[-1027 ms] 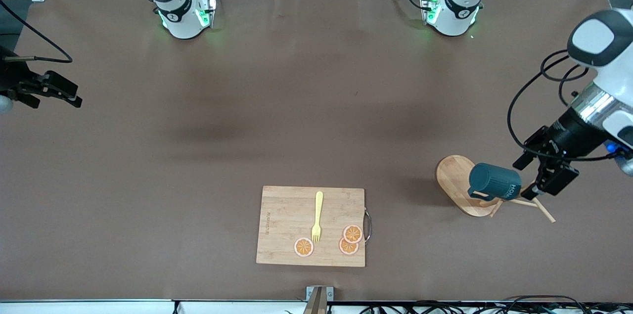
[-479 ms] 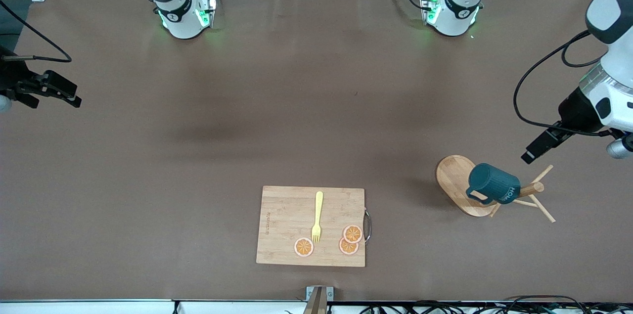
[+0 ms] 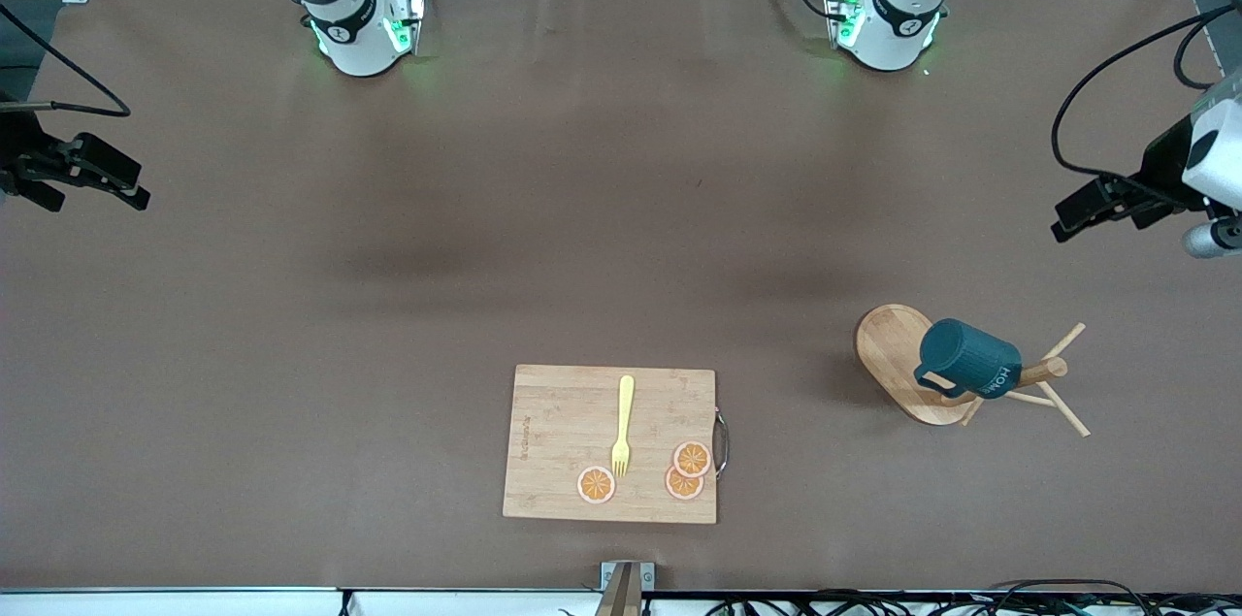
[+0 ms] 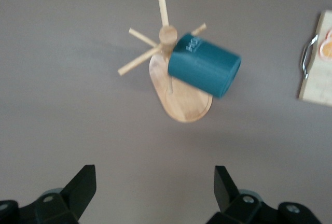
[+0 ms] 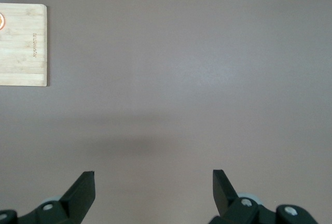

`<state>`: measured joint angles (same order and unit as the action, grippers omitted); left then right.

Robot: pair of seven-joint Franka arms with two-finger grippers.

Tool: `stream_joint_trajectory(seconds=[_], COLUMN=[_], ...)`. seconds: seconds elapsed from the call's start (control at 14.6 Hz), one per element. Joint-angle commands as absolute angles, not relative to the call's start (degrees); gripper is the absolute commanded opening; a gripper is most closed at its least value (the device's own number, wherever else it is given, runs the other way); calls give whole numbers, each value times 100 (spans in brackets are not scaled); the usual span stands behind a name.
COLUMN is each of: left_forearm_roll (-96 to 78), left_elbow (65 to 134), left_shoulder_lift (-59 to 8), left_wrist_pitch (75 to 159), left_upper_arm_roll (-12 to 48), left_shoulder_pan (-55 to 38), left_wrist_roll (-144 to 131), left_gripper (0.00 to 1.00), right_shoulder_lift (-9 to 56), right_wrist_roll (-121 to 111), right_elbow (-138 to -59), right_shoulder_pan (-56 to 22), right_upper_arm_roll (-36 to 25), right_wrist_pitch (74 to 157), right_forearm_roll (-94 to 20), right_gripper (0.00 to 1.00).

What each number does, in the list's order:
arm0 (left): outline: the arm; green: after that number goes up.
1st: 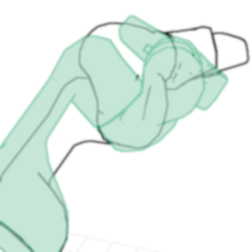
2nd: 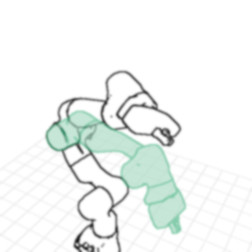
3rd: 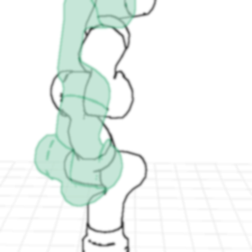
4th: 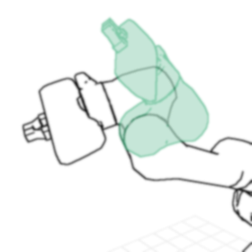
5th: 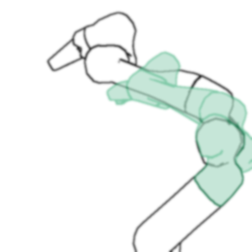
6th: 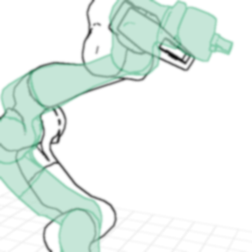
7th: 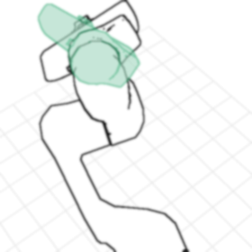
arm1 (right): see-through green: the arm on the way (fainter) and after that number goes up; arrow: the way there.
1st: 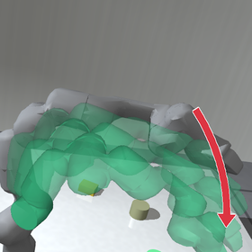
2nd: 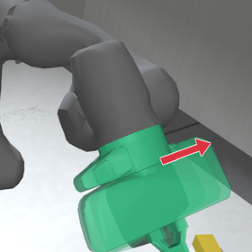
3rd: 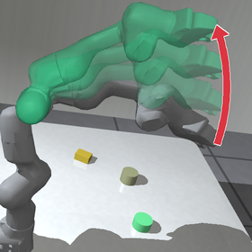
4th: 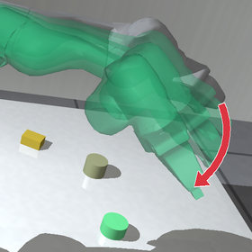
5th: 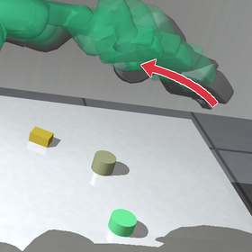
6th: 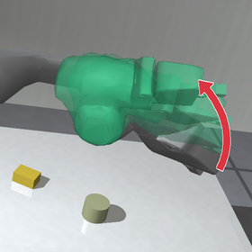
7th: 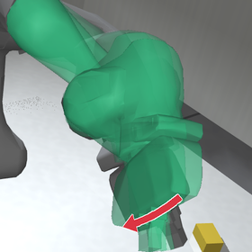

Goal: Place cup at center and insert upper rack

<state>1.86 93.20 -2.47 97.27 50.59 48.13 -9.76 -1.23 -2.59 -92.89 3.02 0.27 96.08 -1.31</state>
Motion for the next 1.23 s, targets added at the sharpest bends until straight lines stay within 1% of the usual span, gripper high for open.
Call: stream_joint_trajectory(seconds=[0.0, 0.07, 0.14, 0.21, 0.27, 0.41, 0.48, 0.62, 0.75, 0.89, 1.16], left_forearm_roll=[97, 88, 62, 27, -35, -236, -263, -264, -264, -264, -264], left_elbow=[8887, 8781, 8719, 8684, 8675, 8710, 8710, 8701, 8701, 8692, 8684], left_shoulder_lift=[-149, -149, -141, -106, 8, 149, 149, 167, 228, 263, 264], left_wrist_pitch=[9081, 8931, 8834, 8763, 8737, 8736, 8728, 8727, 8736, 8771, 8903], left_upper_arm_roll=[4975, 4835, 4556, 4109, 3556, 2195, 1823, 1426, 856, 494, 413], left_shoulder_pan=[4747, 4589, 4292, 3871, 3345, 2133, 1779, 1303, 706, 336, 220], left_wrist_roll=[-625, -607, -606, -606, -598, -598, -572, -536, -554, -571, -641], left_gripper=[100, 100, 100, 100, 100, 100, 100, 100, 100, 100, 100], right_shoulder_lift=[-229, -229, -220, -220, -220, -220, -220, -220, -220, -220, -220], right_wrist_roll=[-281, -273, -272, -272, -272, -272, -272, -272, -272, -272, -272], right_elbow=[-9343, -9343, -9343, -9343, -9343, -9343, -9343, -9343, -9343, -9343, -9343], right_shoulder_pan=[290, 290, 299, 299, 299, 299, 299, 299, 299, 299, 299], right_upper_arm_roll=[18, 18, 18, 18, 18, 18, 18, 18, 18, 18, 18], right_wrist_pitch=[9571, 9571, 9571, 9571, 9571, 9571, 9571, 9571, 9571, 9571, 9571], right_forearm_roll=[-44, -35, -35, -35, -44, -35, -35, -35, -35, -35, -35], right_gripper=[100, 100, 100, 100, 100, 100, 100, 100, 100, 100, 100])
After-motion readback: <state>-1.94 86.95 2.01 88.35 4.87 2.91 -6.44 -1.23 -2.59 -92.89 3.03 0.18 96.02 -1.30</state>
